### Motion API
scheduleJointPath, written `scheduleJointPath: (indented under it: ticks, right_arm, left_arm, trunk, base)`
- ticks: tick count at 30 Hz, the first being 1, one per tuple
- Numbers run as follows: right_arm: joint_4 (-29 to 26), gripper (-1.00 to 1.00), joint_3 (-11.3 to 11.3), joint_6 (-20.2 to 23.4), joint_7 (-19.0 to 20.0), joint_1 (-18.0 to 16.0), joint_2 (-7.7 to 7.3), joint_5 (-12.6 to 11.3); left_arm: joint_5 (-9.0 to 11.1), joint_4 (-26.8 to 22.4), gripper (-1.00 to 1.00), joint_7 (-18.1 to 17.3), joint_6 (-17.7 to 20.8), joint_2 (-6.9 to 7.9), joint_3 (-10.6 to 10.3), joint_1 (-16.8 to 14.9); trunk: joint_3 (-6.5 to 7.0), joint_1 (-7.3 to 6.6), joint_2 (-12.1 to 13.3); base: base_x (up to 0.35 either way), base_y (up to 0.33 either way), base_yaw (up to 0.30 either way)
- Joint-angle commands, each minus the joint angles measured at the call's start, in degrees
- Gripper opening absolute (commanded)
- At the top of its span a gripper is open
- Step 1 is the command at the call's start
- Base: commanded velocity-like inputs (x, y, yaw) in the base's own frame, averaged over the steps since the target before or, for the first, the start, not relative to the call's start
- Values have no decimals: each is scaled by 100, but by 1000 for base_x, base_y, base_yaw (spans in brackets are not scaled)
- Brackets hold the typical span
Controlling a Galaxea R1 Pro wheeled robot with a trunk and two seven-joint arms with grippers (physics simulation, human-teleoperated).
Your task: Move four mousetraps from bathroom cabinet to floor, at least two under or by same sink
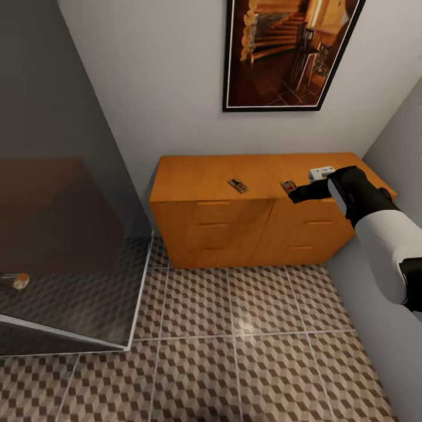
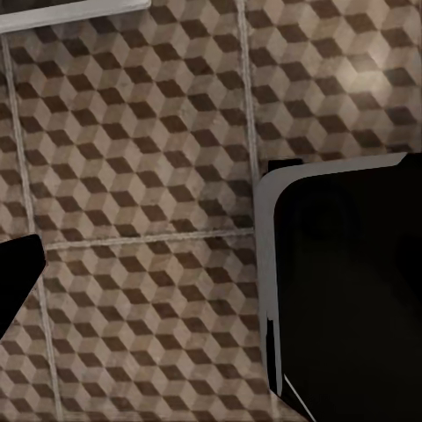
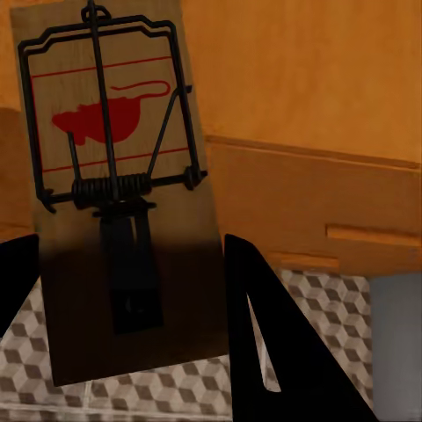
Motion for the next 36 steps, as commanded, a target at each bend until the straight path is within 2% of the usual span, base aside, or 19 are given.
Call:
scheduleJointPath:
  ticks: [1,14,22,26,30,32,36]
  right_arm:
    - [-3,-100,22,20,43,-4,-7,39]
    - [188,-100,22,9,42,-4,-7,39]
    - [630,-100,22,-122,42,-4,-7,41]
    - [1224,-100,25,-633,42,-4,-5,40]
    - [2425,-100,30,-1743,35,25,26,39]
    - [2649,-100,31,-2262,27,341,38,43]
    - [2761,-100,31,-2780,24,1416,46,41]
  left_arm:
    - [43,21,100,-2,-32,-3,-49,-9]
    - [42,21,100,-5,-32,-3,-49,-9]
    - [42,19,100,-6,-32,-3,-49,-9]
    - [42,14,100,-9,-32,-3,-49,-9]
    - [35,12,100,-16,-39,-3,-49,-9]
    - [35,10,100,-17,-40,-3,-49,-9]
    - [38,4,100,2,-38,-89,-49,-9]
  trunk:
    - [-9,0,-10]
    - [-9,0,-10]
    - [-9,0,-10]
    - [-9,0,-10]
    - [-9,0,-10]
    - [-9,0,-10]
    - [-9,0,-10]
  base:
    - [-298,0,0]
    - [-298,0,0]
    - [-239,0,0]
    - [-55,0,0]
    - [-11,0,0]
    - [-3,0,0]
    - [0,0,0]
